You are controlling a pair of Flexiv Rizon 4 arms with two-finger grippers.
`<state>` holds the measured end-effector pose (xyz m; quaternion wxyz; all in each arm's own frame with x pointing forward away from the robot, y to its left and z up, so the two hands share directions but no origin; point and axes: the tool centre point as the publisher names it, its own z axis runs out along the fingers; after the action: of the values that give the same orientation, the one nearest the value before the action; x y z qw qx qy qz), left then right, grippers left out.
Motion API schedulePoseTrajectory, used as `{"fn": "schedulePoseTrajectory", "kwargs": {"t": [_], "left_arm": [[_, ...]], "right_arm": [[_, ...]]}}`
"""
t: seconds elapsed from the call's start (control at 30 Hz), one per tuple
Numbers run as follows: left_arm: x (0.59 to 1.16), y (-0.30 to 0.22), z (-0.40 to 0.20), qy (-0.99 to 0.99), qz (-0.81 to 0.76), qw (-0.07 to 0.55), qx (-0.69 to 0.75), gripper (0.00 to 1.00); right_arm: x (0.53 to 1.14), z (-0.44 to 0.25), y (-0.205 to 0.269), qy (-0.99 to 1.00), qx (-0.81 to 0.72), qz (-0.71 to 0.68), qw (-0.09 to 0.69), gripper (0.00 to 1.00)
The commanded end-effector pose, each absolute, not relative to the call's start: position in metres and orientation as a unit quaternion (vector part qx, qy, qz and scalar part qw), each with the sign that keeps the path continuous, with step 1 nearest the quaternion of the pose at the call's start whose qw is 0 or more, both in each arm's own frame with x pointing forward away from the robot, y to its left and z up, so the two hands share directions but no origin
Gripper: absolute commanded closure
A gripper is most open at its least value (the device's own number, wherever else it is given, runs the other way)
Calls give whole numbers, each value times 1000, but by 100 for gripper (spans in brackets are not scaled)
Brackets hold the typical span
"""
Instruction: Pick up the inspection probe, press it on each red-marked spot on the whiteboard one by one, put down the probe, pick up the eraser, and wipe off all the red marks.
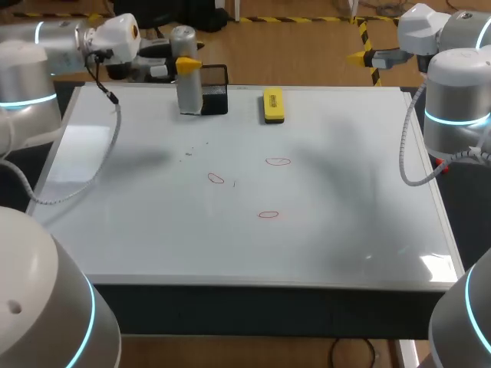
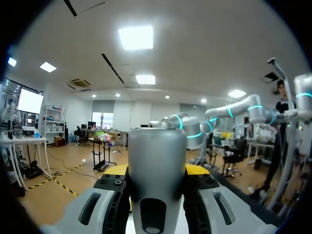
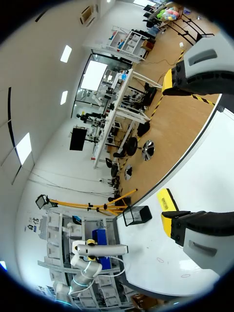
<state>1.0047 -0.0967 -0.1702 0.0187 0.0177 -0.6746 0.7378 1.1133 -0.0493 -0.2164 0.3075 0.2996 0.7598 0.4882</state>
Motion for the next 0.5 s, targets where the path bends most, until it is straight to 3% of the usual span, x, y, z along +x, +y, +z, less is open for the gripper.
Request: {"fn": "schedulePoseTrajectory", "kwargs": {"t": [0.03,0.5], "left_arm": [[997,-84,-174,-678,735,4,23,100],[1010,-42,-200,-687,724,-28,47,100]], "right_arm": [[1114,-216,-50,760,299,488,307,0],[1114,-216,-50,760,299,488,307,0]]}}
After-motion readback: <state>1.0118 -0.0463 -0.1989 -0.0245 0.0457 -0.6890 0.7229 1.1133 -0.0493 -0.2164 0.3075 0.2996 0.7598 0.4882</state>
